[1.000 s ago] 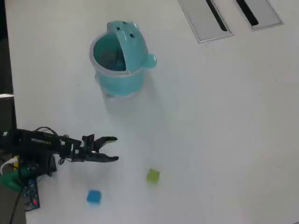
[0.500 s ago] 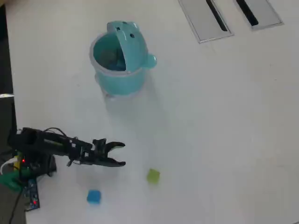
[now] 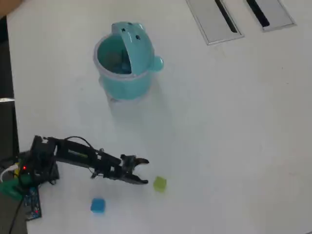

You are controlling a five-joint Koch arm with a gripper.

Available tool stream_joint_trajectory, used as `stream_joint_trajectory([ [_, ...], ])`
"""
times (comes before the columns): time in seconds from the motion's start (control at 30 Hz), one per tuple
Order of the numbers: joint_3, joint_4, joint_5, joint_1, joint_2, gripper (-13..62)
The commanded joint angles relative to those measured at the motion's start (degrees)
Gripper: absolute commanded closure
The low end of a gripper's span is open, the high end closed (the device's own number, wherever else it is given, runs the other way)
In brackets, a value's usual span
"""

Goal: Grasp RGB lego blocks and put them in the bin one by one.

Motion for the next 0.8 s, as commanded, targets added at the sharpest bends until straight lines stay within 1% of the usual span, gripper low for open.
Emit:
stream_joint_trajectory([
  [0.0, -7.4, 2.2, 1.1, 1.0, -0.4, 16.2],
  [0.3, -17.5, 12.7, 1.1, 1.2, -5.1, 16.3],
  [0.77, -30.7, 14.3, 1.1, 3.5, -19.2, 16.3],
])
